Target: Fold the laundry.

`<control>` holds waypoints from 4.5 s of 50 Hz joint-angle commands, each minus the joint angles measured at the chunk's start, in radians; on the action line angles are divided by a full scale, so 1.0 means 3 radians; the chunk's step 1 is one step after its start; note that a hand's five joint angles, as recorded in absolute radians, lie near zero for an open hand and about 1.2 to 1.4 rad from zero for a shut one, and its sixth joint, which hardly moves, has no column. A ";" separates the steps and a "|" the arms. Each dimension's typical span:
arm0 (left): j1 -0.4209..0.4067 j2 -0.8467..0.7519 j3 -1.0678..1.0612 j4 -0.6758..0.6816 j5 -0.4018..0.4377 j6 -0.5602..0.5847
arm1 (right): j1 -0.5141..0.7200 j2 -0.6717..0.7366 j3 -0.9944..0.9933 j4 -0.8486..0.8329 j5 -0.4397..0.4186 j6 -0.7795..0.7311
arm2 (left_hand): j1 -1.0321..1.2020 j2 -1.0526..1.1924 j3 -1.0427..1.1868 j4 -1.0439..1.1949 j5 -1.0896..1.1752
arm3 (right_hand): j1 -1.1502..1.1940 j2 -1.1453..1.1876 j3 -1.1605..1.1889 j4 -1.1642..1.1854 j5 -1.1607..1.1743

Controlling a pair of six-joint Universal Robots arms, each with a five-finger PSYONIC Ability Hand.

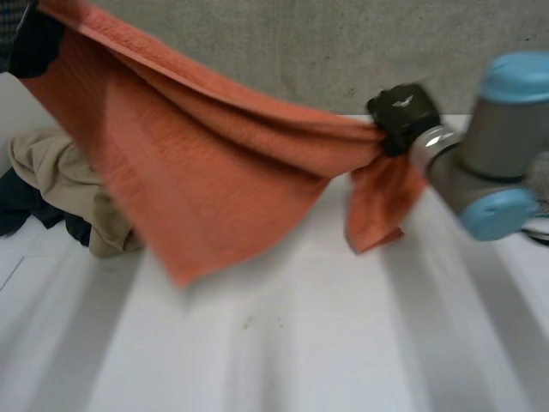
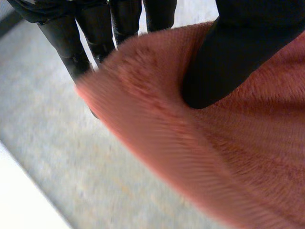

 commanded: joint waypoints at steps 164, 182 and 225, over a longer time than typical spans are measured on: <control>-0.0150 -0.1067 -0.0330 -0.2410 -0.0319 0.0991 | -0.1582 -0.1847 0.3096 0.0104 -0.0231 -0.2125 | 0.0795 0.0651 0.0664 0.0648 0.0766 | 0.1017 0.0721 0.0684 0.0653 0.0889; -0.0370 -0.2979 0.1270 -0.1065 -0.0355 0.1007 | -0.0942 -0.0404 0.2022 -0.1472 0.0193 -0.1751 | 0.0795 0.0651 0.0664 0.0648 0.0766 | 0.1017 0.0721 0.0684 0.0653 0.0889; -0.0554 -0.2213 0.0310 -0.0701 -0.0810 0.0168 | -0.1806 -0.0767 0.2661 -0.0772 -0.0885 -0.1020 | -0.3235 -0.3380 -0.3367 -0.3383 -0.3264 | -0.2180 -0.2476 -0.2513 -0.2544 -0.2308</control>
